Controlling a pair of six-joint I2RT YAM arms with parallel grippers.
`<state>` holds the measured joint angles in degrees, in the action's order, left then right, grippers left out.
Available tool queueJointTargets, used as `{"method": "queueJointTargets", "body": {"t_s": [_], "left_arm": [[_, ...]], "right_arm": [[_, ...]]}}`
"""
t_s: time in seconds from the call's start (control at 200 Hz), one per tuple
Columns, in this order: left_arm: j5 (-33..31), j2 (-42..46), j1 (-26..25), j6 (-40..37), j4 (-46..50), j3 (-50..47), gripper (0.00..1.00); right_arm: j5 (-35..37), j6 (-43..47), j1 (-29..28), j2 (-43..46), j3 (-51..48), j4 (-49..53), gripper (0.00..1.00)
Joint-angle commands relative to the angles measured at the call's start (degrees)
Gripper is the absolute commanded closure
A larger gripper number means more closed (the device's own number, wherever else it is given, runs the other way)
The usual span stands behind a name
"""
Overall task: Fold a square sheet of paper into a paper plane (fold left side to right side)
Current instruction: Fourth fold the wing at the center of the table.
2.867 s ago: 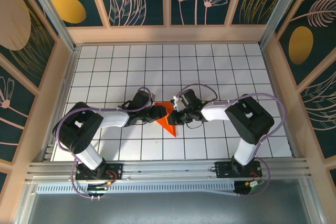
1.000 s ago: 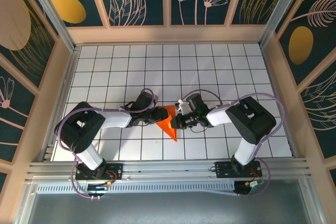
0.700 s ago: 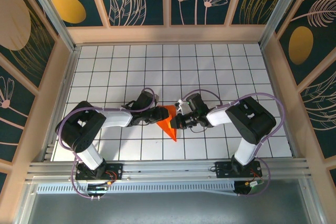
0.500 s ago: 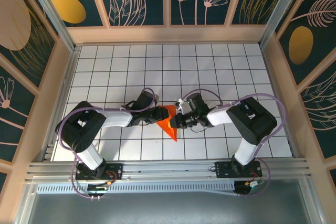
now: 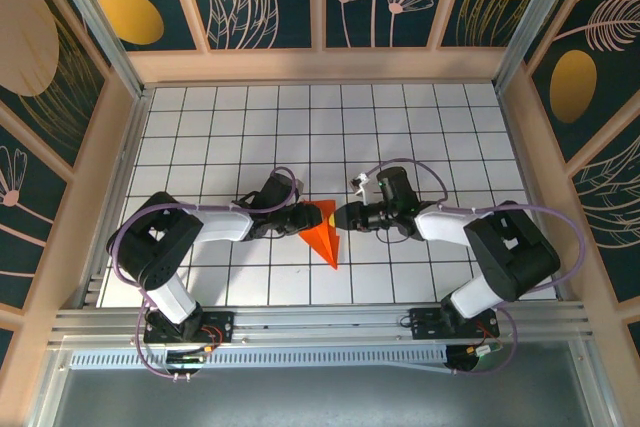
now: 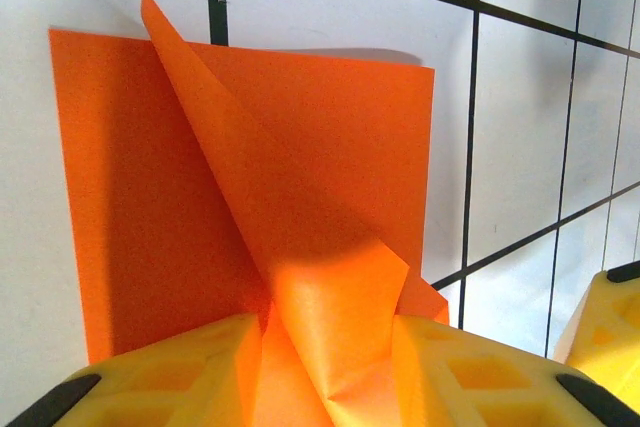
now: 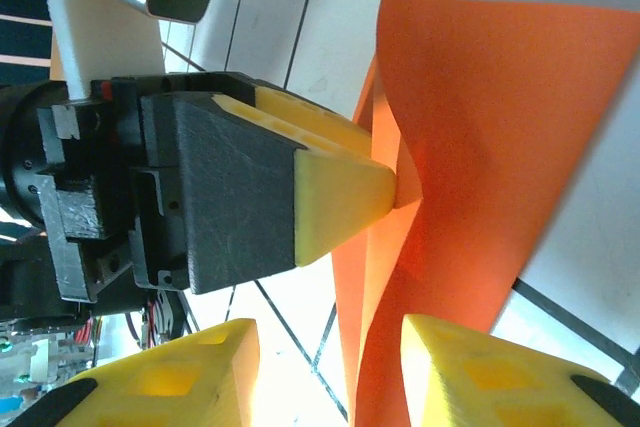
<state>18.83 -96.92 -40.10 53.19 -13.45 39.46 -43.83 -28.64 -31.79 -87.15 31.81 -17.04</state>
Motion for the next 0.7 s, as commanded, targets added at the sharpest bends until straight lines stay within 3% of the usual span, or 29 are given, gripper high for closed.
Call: {"method": "queueJointTargets", "body": {"t_s": [0.0, 0.696], "left_arm": [[-1.87, -1.96, -0.29, -0.89, 3.26, -0.44, 0.61], [-1.69, -1.79, -0.42, -0.95, 2.91, -0.41, 0.61]], "right_arm": [[-1.64, -0.09, 0.06, -0.47, -0.22, 1.13, 0.62], [-2.74, -4.73, -2.31, -11.85, 5.36, -5.37, 0.71]]}}
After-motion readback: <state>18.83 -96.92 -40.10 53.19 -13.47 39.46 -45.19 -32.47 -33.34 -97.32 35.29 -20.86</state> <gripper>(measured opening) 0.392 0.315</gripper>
